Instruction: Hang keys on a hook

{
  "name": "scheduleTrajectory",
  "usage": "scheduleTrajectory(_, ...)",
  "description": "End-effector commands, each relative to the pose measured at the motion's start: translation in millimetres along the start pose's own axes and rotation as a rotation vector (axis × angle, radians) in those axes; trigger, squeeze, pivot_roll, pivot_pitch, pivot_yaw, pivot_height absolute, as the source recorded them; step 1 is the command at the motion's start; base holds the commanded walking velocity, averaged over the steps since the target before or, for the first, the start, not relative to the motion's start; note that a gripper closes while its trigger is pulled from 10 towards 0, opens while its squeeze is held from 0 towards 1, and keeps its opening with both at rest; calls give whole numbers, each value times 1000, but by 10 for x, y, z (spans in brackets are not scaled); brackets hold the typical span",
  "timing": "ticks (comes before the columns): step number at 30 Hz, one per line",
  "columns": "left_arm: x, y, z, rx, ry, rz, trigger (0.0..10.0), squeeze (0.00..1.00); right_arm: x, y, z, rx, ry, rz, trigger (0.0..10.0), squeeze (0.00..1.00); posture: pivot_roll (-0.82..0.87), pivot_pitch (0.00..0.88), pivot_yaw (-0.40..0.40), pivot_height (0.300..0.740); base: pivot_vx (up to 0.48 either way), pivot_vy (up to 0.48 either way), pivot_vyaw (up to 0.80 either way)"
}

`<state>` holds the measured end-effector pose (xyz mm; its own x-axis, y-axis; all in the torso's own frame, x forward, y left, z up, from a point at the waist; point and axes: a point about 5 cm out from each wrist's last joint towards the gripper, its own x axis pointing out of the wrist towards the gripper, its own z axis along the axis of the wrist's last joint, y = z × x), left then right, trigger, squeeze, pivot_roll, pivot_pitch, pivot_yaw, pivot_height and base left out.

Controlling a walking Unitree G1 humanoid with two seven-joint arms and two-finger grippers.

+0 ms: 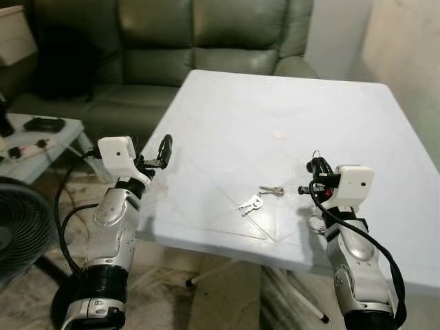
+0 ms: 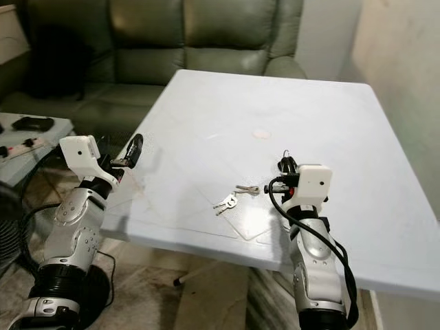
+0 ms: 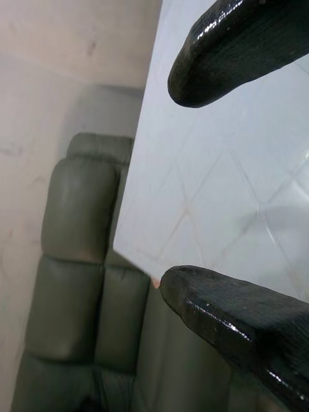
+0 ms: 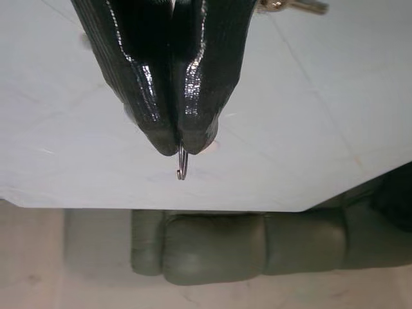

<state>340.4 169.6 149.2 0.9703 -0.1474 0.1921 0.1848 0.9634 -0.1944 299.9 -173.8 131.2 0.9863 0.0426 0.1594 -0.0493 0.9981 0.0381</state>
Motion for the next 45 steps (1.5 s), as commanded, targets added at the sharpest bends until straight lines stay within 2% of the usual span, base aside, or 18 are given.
scheduleTrajectory(1,24,9,6,11,9,9,10000,0,10,50,13,3,1,20,10000,0,-36,0,35,740,0,0,-775)
scheduleTrajectory(25,2,9,-14,30,8,18,10000,0,43,53,8,-15,9,37,10000,0,-24,0,22,740,0,0,-773)
scheduleTrajectory(45,-10,2,-45,5,24,16,10000,0,19,8,-3,-20,23,25,10000,0,-29,0,25,740,0,29,-747)
